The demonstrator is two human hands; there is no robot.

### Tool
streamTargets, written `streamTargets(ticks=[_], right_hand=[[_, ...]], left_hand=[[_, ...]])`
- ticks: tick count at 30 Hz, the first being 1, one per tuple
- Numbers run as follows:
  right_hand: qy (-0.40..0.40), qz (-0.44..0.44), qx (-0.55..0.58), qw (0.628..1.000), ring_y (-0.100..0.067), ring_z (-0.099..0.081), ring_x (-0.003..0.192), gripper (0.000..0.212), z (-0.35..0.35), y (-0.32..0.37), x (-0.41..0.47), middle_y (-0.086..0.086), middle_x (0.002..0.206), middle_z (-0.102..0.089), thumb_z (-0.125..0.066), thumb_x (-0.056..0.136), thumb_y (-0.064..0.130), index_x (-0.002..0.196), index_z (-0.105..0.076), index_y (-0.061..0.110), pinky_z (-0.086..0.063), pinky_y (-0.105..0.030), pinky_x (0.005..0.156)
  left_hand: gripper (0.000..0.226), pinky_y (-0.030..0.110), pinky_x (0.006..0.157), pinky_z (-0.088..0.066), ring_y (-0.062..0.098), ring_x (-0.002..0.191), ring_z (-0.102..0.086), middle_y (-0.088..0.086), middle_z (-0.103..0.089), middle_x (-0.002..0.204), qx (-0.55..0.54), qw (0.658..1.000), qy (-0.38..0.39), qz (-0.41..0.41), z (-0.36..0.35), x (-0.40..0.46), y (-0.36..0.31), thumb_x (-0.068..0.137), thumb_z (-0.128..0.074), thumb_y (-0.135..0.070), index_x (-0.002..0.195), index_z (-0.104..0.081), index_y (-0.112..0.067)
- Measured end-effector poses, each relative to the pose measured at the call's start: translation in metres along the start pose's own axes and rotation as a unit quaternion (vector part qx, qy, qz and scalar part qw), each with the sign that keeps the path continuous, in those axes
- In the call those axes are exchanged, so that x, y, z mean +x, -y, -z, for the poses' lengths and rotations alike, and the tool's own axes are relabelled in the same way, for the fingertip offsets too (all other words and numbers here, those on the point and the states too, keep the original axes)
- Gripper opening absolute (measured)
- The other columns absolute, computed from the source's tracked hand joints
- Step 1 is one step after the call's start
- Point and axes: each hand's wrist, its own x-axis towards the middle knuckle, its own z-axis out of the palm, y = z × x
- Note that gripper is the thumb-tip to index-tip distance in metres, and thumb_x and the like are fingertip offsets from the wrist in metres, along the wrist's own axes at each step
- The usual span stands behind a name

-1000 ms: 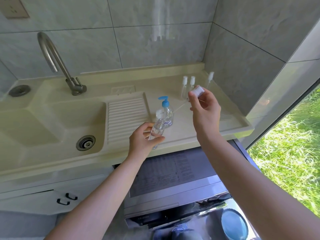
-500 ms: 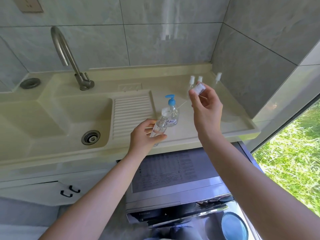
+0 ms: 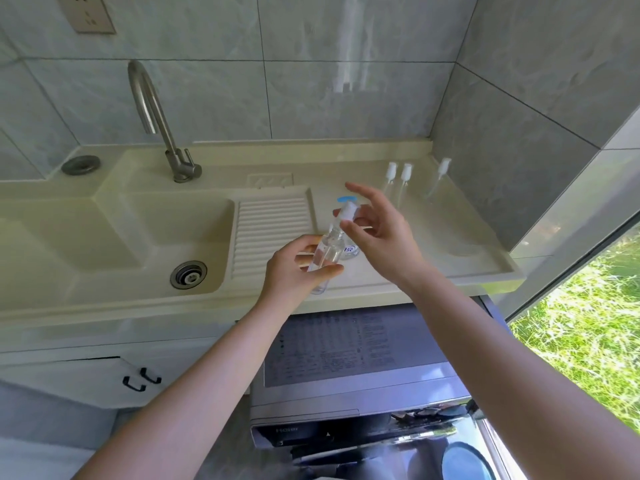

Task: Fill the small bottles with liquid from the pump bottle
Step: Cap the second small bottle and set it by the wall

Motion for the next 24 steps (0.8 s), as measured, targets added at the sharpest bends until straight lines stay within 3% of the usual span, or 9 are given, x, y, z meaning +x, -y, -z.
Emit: streamTargets(ticks=[2,7,12,17,19,21,24], right_hand=[[0.024,0.015,-0.021,0.999,-0.010,-0.067,0.091,0.049,0.003,0.004,0.002,0.001,0.107,-0.066,-0.063,0.094,0.012,0.137,-0.051,0.032,-0.056,-0.033,0.085],[0.102,0.043,-0.045,0.993,-0.003,-0.063,0.081,0.053,0.015,0.015,0.011,0.000,0.121,-0.062,-0.061,0.092,0.001,0.137,-0.051,0.027,-0.051,-0.021,0.077],[0.190,0.042,-0.078,0.978,-0.009,-0.067,0.099,0.051,0.026,0.030,0.017,0.002,0.119,-0.065,-0.057,0.093,-0.005,0.136,-0.053,0.022,-0.049,-0.014,0.082],[0.236,0.022,-0.109,0.965,-0.004,-0.068,0.102,0.041,0.033,0.038,0.026,0.007,0.124,-0.060,-0.058,0.097,0.005,0.130,-0.060,0.029,-0.052,-0.020,0.091],[0.234,0.014,-0.127,0.964,-0.007,-0.071,0.095,0.030,0.031,0.041,0.029,0.008,0.117,-0.063,-0.065,0.095,0.013,0.122,-0.065,0.026,-0.056,-0.023,0.085],[0.196,0.008,-0.163,0.967,-0.010,-0.072,0.080,0.021,0.025,0.044,0.031,0.007,0.096,-0.072,-0.075,0.087,0.030,0.105,-0.068,0.021,-0.060,-0.031,0.078],[0.093,0.008,-0.266,0.959,-0.011,-0.061,0.055,0.048,0.012,0.047,0.029,0.005,0.057,-0.063,-0.075,0.076,0.057,0.068,-0.054,0.015,-0.053,-0.031,0.059]], left_hand=[[0.048,0.027,0.088,-0.052,0.006,0.095,-0.067,-0.012,-0.073,0.099,0.001,1.000,-0.002,-0.004,0.002,-0.003,-0.004,0.064,-0.091,-0.026,0.107,-0.069,-0.030],[0.049,0.026,0.087,-0.052,0.006,0.097,-0.067,-0.011,-0.073,0.101,-0.011,1.000,0.002,0.004,0.008,-0.008,-0.009,0.066,-0.089,-0.029,0.111,-0.069,-0.033],[0.053,0.024,0.088,-0.050,0.007,0.102,-0.066,-0.013,-0.072,0.107,-0.023,0.999,0.039,0.018,0.015,-0.009,-0.013,0.068,-0.088,-0.031,0.116,-0.068,-0.035],[0.050,0.027,0.091,-0.049,0.007,0.104,-0.064,-0.016,-0.071,0.106,-0.024,0.998,0.052,0.023,0.022,-0.012,-0.016,0.070,-0.087,-0.032,0.116,-0.068,-0.039],[0.051,0.024,0.087,-0.049,0.006,0.102,-0.065,-0.014,-0.071,0.107,-0.028,0.998,0.048,0.014,0.024,-0.013,-0.015,0.070,-0.087,-0.029,0.117,-0.068,-0.036],[0.055,0.018,0.082,-0.047,0.004,0.099,-0.065,-0.012,-0.071,0.107,-0.026,0.999,0.035,0.001,0.026,-0.014,-0.015,0.070,-0.088,-0.027,0.120,-0.067,-0.032],[0.061,0.016,0.084,-0.047,0.002,0.099,-0.065,-0.011,-0.070,0.109,-0.015,1.000,0.019,-0.015,0.025,-0.013,-0.013,0.067,-0.089,-0.027,0.124,-0.066,-0.027]])
